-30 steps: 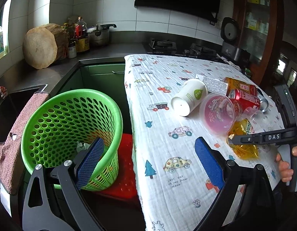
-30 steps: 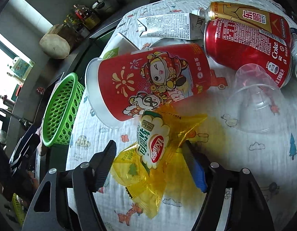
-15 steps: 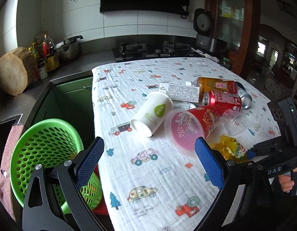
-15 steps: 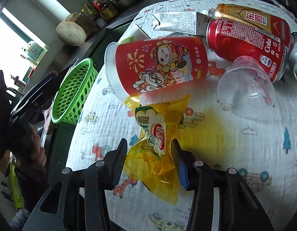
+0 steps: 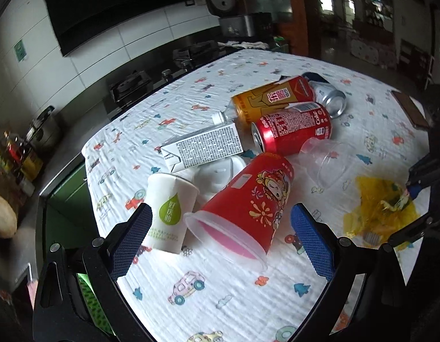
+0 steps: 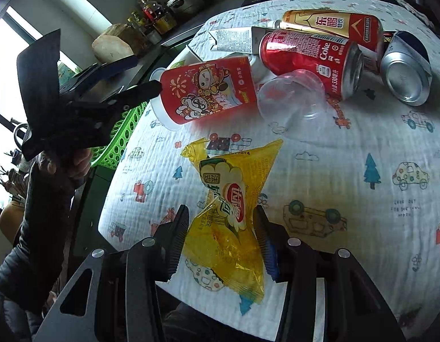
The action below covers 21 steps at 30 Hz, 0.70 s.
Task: Collect trash
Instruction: 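Grasp the yellow wrapper with the right tool while the left tool reaches the red cup, then grasp the red paper cup with the left tool and drop it into the basket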
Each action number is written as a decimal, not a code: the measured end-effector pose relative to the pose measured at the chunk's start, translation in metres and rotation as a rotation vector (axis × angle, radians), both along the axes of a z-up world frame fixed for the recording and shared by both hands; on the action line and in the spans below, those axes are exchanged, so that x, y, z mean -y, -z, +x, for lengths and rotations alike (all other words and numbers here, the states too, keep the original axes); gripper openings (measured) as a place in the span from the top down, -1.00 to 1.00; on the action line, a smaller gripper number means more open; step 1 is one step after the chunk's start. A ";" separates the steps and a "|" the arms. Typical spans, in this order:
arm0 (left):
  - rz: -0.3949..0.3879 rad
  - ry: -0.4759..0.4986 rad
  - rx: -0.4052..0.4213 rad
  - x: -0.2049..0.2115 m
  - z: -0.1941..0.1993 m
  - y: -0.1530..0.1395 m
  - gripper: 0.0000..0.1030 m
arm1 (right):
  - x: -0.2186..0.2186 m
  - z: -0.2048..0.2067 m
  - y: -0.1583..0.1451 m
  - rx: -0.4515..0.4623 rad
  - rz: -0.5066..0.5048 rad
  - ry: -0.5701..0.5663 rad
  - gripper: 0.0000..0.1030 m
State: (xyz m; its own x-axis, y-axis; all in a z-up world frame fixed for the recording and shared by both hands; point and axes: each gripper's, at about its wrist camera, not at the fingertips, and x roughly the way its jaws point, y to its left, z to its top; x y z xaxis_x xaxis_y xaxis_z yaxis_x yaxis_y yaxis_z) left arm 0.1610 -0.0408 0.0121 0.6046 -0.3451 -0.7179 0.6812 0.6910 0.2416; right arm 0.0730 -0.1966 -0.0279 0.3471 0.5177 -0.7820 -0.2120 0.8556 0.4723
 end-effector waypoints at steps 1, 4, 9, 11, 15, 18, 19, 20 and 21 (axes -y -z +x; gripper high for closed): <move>0.027 0.021 -0.003 0.006 0.003 0.002 -0.87 | 0.004 -0.001 -0.002 0.004 0.001 0.003 0.12; 0.078 0.076 -0.032 0.018 0.013 0.006 -0.87 | 0.017 -0.003 -0.005 0.013 0.003 0.015 0.12; 0.156 0.152 -0.055 0.035 0.024 0.018 -0.87 | 0.030 0.000 -0.006 0.010 0.000 0.036 0.12; 0.188 0.167 -0.058 0.040 0.028 0.023 -0.87 | 0.033 0.003 -0.006 0.008 -0.001 0.042 0.12; 0.238 0.206 -0.094 0.045 0.034 0.032 -0.87 | 0.037 0.005 -0.005 0.007 -0.002 0.044 0.12; 0.280 0.226 -0.112 0.050 0.036 0.037 -0.87 | 0.036 0.008 -0.003 0.004 -0.005 0.044 0.12; 0.297 0.231 -0.116 0.052 0.036 0.040 -0.87 | 0.036 0.009 -0.003 0.002 -0.005 0.045 0.12; 0.315 0.234 -0.119 0.053 0.036 0.043 -0.87 | 0.036 0.009 -0.003 0.002 -0.007 0.045 0.12; 0.329 0.234 -0.121 0.055 0.036 0.046 -0.85 | 0.036 0.010 -0.002 0.003 -0.008 0.045 0.11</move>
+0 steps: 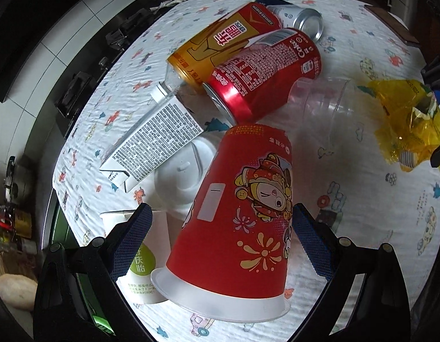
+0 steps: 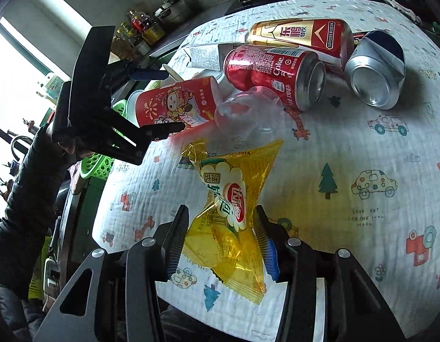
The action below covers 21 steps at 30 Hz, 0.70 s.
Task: Collect trash
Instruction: 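Grasp the red paper cup with the left tool and drop it into the basket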
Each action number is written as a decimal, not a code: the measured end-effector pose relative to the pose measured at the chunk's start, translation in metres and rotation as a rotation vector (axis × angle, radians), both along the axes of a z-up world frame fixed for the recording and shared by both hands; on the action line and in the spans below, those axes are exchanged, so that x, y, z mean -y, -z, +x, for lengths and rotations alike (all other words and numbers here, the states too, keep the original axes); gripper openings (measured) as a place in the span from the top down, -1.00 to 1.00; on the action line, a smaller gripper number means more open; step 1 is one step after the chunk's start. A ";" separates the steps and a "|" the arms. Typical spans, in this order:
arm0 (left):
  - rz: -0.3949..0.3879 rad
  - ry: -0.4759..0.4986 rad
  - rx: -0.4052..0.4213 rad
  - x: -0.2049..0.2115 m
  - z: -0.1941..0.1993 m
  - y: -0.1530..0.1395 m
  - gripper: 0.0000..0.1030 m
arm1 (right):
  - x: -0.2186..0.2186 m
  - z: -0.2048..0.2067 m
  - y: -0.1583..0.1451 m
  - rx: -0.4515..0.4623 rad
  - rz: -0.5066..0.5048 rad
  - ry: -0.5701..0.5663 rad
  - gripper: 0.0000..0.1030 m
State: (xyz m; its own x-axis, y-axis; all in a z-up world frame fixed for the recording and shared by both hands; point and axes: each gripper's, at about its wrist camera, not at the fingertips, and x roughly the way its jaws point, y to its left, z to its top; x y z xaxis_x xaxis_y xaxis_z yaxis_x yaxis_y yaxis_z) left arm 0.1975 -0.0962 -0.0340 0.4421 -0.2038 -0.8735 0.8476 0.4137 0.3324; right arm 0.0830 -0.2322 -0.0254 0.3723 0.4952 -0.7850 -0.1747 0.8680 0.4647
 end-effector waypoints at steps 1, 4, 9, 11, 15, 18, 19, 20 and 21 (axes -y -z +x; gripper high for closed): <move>0.009 0.002 -0.009 0.001 0.000 0.002 -0.76 | 0.000 0.000 0.000 0.001 0.000 0.000 0.11; 0.008 -0.001 -0.039 0.002 -0.001 0.006 -0.47 | 0.002 0.001 0.000 0.004 -0.001 0.006 0.11; -0.039 -0.057 -0.039 -0.002 -0.006 0.003 -0.43 | 0.002 -0.001 -0.002 0.011 -0.003 0.005 0.11; -0.071 -0.082 -0.048 -0.006 -0.010 -0.001 -0.43 | 0.000 -0.002 -0.005 0.020 -0.005 0.001 0.11; -0.154 -0.119 -0.049 -0.021 -0.022 -0.012 -0.41 | -0.004 -0.002 -0.012 0.039 -0.004 -0.007 0.12; -0.209 -0.162 -0.051 -0.038 -0.031 -0.022 -0.41 | -0.009 0.000 -0.017 0.045 0.007 -0.018 0.12; -0.224 -0.178 -0.050 -0.044 -0.033 -0.025 -0.41 | -0.013 0.001 -0.019 0.051 0.005 -0.024 0.12; -0.242 -0.194 -0.047 -0.051 -0.036 -0.029 -0.41 | -0.017 0.003 -0.021 0.057 0.003 -0.030 0.12; -0.260 -0.212 -0.039 -0.059 -0.039 -0.034 -0.41 | -0.021 0.004 -0.023 0.061 0.003 -0.038 0.12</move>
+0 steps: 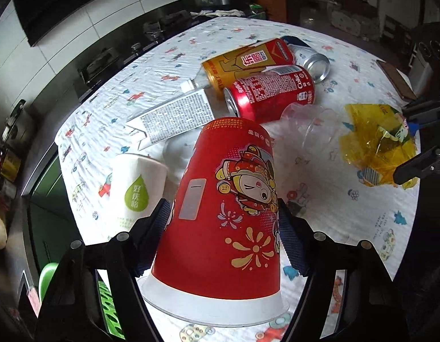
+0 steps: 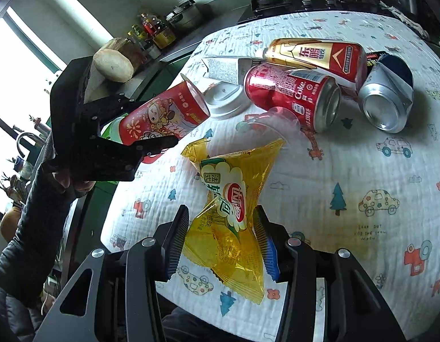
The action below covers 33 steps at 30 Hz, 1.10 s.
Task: Collect trash
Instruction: 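Grasp the red paper cup with the left tool and drop it into the basket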
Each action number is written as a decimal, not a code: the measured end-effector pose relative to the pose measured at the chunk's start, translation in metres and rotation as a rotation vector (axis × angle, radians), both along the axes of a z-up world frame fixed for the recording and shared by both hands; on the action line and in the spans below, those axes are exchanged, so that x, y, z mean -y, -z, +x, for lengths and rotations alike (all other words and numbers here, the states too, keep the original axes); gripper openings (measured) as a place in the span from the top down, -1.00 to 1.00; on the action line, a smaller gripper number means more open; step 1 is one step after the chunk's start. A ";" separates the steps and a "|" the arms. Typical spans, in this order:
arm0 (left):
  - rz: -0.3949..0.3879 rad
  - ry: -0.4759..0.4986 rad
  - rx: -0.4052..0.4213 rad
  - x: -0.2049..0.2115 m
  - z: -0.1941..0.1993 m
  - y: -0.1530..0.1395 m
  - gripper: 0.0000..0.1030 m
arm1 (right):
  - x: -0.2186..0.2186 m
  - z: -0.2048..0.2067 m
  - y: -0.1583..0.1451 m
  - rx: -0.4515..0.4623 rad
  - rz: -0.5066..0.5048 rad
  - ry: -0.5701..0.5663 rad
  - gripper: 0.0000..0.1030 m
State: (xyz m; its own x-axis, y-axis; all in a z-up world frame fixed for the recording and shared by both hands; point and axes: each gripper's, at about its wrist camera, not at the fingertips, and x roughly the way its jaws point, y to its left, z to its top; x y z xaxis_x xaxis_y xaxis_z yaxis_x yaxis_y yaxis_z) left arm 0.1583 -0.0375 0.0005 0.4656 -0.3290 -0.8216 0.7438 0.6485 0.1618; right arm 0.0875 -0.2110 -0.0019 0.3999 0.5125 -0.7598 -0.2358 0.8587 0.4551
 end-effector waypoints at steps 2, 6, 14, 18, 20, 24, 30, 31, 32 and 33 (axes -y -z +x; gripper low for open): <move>-0.030 -0.042 0.013 -0.016 -0.004 -0.010 -0.41 | -0.011 0.005 -0.004 0.006 0.011 -0.022 0.11; -0.069 -0.148 0.059 -0.057 -0.007 -0.028 -0.41 | -0.037 0.017 -0.013 0.027 0.020 -0.070 0.11; -0.065 -0.449 0.088 -0.158 0.008 -0.033 -0.41 | -0.103 0.042 -0.028 0.062 0.029 -0.192 0.11; -0.031 -0.594 0.069 -0.202 0.021 -0.015 -0.41 | -0.134 0.057 -0.035 0.075 0.030 -0.234 0.11; -0.030 -0.647 0.048 -0.224 0.028 -0.006 -0.41 | -0.148 0.062 -0.037 0.080 0.026 -0.249 0.11; -0.039 -0.735 -0.001 -0.259 0.045 0.014 -0.41 | -0.172 0.076 -0.038 0.079 0.013 -0.279 0.11; -0.074 -0.797 -0.056 -0.286 0.056 0.035 -0.44 | -0.199 0.090 -0.039 0.085 -0.009 -0.318 0.11; -0.081 -0.802 -0.061 -0.289 0.056 0.037 -0.49 | -0.204 0.093 -0.039 0.085 -0.010 -0.324 0.11; -0.084 -0.808 -0.063 -0.292 0.056 0.039 -0.54 | -0.210 0.095 -0.039 0.085 -0.012 -0.332 0.11; -0.086 -0.814 -0.059 -0.294 0.055 0.039 -0.64 | -0.214 0.098 -0.039 0.086 -0.013 -0.339 0.11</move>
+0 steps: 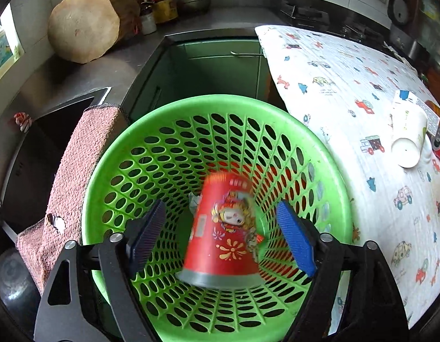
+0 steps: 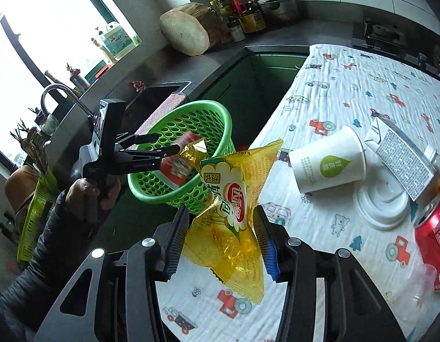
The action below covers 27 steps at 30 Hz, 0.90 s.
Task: Collect trash
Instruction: 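Grasp the red paper cup with the left tool and drop it into the basket, then carry the yellow wrapper to the basket and open the right tool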
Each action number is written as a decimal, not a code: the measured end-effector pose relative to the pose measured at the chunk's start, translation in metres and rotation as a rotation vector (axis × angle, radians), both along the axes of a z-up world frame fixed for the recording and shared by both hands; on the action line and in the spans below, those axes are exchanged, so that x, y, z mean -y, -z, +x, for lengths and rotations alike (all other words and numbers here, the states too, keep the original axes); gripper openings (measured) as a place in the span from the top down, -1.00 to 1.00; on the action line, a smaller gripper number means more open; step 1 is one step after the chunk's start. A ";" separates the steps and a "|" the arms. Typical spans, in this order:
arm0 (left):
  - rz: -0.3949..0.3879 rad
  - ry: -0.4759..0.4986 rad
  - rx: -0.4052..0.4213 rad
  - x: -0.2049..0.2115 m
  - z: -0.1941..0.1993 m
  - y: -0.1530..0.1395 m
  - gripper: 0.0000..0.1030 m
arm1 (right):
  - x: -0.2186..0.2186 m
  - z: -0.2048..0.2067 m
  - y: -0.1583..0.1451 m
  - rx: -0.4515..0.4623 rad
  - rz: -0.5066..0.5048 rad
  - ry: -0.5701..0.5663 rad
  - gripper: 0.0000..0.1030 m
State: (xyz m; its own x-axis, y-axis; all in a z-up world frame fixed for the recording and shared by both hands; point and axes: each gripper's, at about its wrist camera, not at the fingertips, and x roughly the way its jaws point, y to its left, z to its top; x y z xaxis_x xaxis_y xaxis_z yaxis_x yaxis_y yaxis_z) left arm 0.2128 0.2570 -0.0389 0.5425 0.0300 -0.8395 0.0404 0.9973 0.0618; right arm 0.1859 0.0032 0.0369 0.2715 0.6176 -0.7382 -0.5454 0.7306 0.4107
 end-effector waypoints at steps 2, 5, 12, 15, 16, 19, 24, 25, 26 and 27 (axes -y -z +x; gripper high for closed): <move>0.000 -0.009 0.009 -0.005 -0.003 0.001 -0.64 | -0.012 0.005 0.000 0.001 -0.003 -0.016 0.11; -0.015 -0.021 0.023 -0.013 -0.009 -0.001 -0.64 | -0.030 0.010 -0.002 0.006 -0.006 -0.044 0.11; -0.010 -0.053 0.081 -0.029 -0.030 -0.018 -0.64 | -0.078 0.030 -0.001 0.011 0.004 -0.106 0.11; -0.017 -0.067 0.108 -0.037 -0.041 -0.026 -0.65 | -0.101 0.038 0.001 0.006 0.007 -0.127 0.11; -0.019 -0.071 0.115 -0.039 -0.045 -0.028 -0.65 | -0.108 0.040 0.003 0.007 0.005 -0.133 0.11; -0.021 -0.082 0.133 -0.044 -0.054 -0.034 -0.66 | -0.128 0.047 0.006 0.014 -0.005 -0.149 0.11; -0.022 -0.102 0.148 -0.052 -0.070 -0.037 -0.67 | -0.159 0.058 0.017 0.009 -0.022 -0.163 0.11; -0.024 -0.106 0.150 -0.053 -0.073 -0.037 -0.67 | -0.166 0.061 0.021 0.007 -0.026 -0.165 0.11; -0.026 -0.110 0.150 -0.055 -0.075 -0.037 -0.67 | -0.171 0.064 0.025 0.003 -0.030 -0.162 0.11; -0.025 -0.113 0.150 -0.056 -0.077 -0.037 -0.67 | -0.176 0.066 0.028 -0.002 -0.034 -0.160 0.10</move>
